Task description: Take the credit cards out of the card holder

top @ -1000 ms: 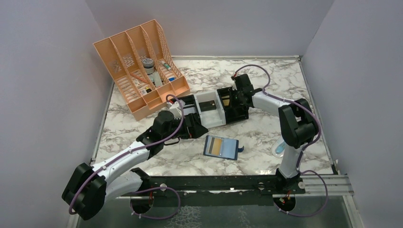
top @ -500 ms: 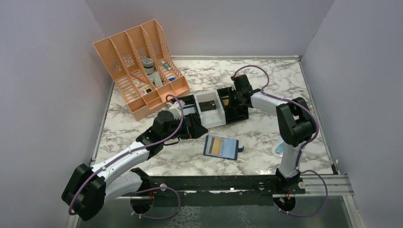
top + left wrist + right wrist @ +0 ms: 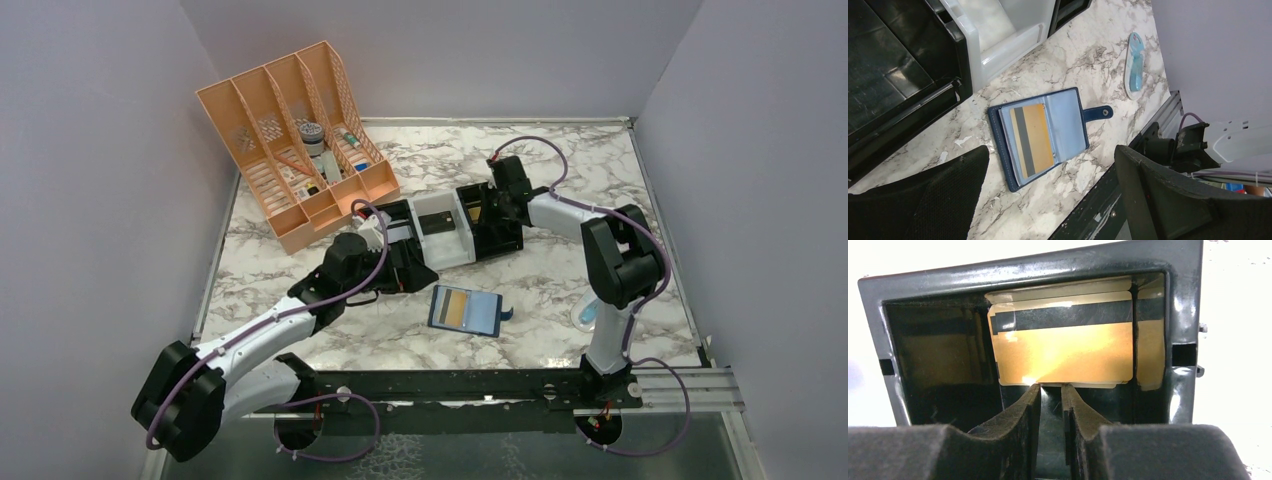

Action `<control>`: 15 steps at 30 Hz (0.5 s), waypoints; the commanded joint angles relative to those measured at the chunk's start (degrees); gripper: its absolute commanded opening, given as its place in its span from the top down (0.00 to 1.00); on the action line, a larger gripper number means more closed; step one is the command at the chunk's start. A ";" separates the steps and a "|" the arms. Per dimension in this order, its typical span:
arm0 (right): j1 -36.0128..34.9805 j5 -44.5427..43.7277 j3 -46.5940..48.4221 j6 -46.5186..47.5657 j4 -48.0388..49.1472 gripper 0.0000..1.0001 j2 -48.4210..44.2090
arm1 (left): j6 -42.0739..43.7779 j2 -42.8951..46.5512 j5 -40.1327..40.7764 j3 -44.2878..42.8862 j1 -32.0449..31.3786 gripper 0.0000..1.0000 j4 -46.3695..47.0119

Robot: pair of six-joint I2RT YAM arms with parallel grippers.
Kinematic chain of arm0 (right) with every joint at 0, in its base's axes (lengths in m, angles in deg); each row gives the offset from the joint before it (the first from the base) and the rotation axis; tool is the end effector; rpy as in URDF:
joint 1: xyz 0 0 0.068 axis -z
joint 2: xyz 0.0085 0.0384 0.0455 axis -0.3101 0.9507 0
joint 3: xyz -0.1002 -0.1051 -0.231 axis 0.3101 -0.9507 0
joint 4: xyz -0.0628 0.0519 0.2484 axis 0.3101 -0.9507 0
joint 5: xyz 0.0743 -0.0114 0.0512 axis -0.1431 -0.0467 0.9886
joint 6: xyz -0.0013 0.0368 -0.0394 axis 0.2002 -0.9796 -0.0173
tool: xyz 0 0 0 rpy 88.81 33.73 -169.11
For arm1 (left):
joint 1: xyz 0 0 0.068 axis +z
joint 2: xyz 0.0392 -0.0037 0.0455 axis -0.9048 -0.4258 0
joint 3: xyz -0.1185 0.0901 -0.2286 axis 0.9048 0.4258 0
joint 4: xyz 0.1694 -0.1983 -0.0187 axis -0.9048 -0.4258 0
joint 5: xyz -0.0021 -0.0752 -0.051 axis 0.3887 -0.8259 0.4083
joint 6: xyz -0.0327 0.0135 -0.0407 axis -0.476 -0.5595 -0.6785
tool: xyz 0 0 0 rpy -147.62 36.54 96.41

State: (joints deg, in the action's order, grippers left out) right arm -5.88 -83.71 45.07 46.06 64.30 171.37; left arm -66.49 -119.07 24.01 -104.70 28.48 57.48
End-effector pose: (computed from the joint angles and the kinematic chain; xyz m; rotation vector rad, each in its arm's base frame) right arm 0.3686 0.1634 0.1612 -0.1111 2.5253 0.2990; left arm 0.1730 -0.1409 0.2176 0.0417 2.1678 -1.2008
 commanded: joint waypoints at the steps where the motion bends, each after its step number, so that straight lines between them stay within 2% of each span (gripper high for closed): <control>1: -0.05 1.41 -1.30 -0.05 1.12 0.76 -4.33 | 1.28 -0.97 -2.49 -0.84 0.34 0.01 1.69; 7: -0.05 -3.64 -2.80 0.94 -1.70 0.71 -10.85 | 2.02 -2.84 -4.39 -1.72 0.37 0.01 1.47; 10: -0.05 -4.89 -6.62 -0.58 -1.46 0.67 -16.37 | 3.65 -2.72 -4.67 -2.24 0.37 0.02 0.02; 12: -0.03 -2.17 -11.19 -3.15 0.66 0.65 -21.30 | 4.81 -2.68 -4.66 -2.62 0.29 0.04 -0.86; 15: -0.05 7.29 -20.36 -7.39 7.03 0.57 -29.31 | 5.77 -3.20 -4.82 -2.84 -0.14 0.05 -1.33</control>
State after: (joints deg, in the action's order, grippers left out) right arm -5.88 -84.78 33.62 44.18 65.26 150.39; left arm -63.65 -121.84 21.17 -105.29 28.48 56.52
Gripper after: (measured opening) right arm 0.385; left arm 0.959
